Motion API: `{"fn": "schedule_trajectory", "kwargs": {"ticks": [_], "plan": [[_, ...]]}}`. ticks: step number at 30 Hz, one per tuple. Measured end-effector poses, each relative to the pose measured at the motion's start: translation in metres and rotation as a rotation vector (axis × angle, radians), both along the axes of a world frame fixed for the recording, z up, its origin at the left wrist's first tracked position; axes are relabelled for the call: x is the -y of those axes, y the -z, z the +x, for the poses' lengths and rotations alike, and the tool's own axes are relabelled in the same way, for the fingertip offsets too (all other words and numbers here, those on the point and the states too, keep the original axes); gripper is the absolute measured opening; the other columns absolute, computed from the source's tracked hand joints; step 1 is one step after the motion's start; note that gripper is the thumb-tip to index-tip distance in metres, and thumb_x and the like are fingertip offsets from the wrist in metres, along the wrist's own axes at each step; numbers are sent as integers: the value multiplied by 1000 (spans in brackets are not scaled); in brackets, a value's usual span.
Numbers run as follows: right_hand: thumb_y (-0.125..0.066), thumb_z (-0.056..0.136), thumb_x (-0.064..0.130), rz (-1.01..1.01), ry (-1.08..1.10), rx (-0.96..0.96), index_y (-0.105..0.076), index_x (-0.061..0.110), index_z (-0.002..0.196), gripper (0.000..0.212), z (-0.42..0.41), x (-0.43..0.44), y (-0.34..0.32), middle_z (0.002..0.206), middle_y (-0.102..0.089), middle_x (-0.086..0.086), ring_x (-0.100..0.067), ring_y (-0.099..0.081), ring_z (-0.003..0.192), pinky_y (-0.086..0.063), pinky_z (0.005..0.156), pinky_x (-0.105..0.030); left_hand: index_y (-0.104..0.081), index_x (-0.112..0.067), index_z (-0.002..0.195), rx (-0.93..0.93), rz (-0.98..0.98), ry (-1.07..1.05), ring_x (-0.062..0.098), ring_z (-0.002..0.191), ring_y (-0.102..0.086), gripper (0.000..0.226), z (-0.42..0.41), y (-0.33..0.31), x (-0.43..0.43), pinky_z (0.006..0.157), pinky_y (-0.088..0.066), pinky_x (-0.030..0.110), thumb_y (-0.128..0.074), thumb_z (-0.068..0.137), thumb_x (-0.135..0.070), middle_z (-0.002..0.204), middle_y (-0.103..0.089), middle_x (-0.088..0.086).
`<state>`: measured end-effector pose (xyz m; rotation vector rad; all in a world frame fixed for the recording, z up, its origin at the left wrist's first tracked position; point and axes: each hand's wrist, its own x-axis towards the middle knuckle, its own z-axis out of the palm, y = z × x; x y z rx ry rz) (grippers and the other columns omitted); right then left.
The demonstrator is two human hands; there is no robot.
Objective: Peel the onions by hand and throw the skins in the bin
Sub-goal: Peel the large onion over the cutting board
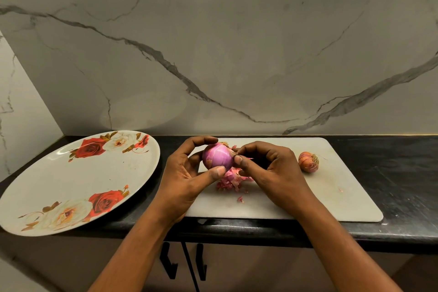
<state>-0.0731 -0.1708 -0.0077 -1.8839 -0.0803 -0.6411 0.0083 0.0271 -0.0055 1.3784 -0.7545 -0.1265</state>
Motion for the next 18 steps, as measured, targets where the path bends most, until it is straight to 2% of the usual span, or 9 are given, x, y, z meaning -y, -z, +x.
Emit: {"fn": "schedule_trajectory", "kwargs": {"ticks": [5, 9, 13, 16, 18], "plan": [[-75, 96, 10, 78, 68, -11, -77, 12, 101, 6, 0, -1, -2, 90, -79, -3, -17, -80, 84, -67, 75, -42, -60, -14, 135, -9, -13, 6, 33, 123, -68, 63, 1, 1, -2, 99, -60, 49, -87, 80, -3, 132, -67, -2], [-75, 96, 10, 98, 152, -4, -75, 11, 98, 2, 0, -1, -3, 85, -79, -4, -15, -80, 78, -67, 72, -40, -57, -13, 139, -38, -49, 32, 36, 124, -66, 64, 3, 2, -3, 99, -57, 60, -80, 81, -1, 136, -65, 1], [-78, 92, 7, 34, 185, -6, -79, 14, 96, 8, -2, 1, -2, 84, -79, 2, -12, -79, 78, -67, 75, -37, -55, -14, 142, -110, -121, 64, 38, 126, -65, 67, 3, 2, -4, 97, -59, 59, -76, 81, 1, 138, -63, 7], [-79, 90, 6, 13, 168, 0, -82, 18, 108, 22, -3, 0, -2, 98, -81, 7, -6, -79, 88, -66, 83, -34, -55, -17, 144, -59, -75, 49, 34, 129, -64, 70, 2, 2, -2, 101, -56, 60, -79, 81, 0, 139, -62, 3], [-79, 92, 10, 15, 162, 4, -80, 18, 116, 26, -2, -1, -2, 106, -81, 7, -5, -78, 95, -65, 86, -34, -54, -18, 145, -24, -38, 33, 33, 131, -62, 72, 2, 3, 0, 102, -57, 55, -81, 80, -2, 141, -60, 2]]}}
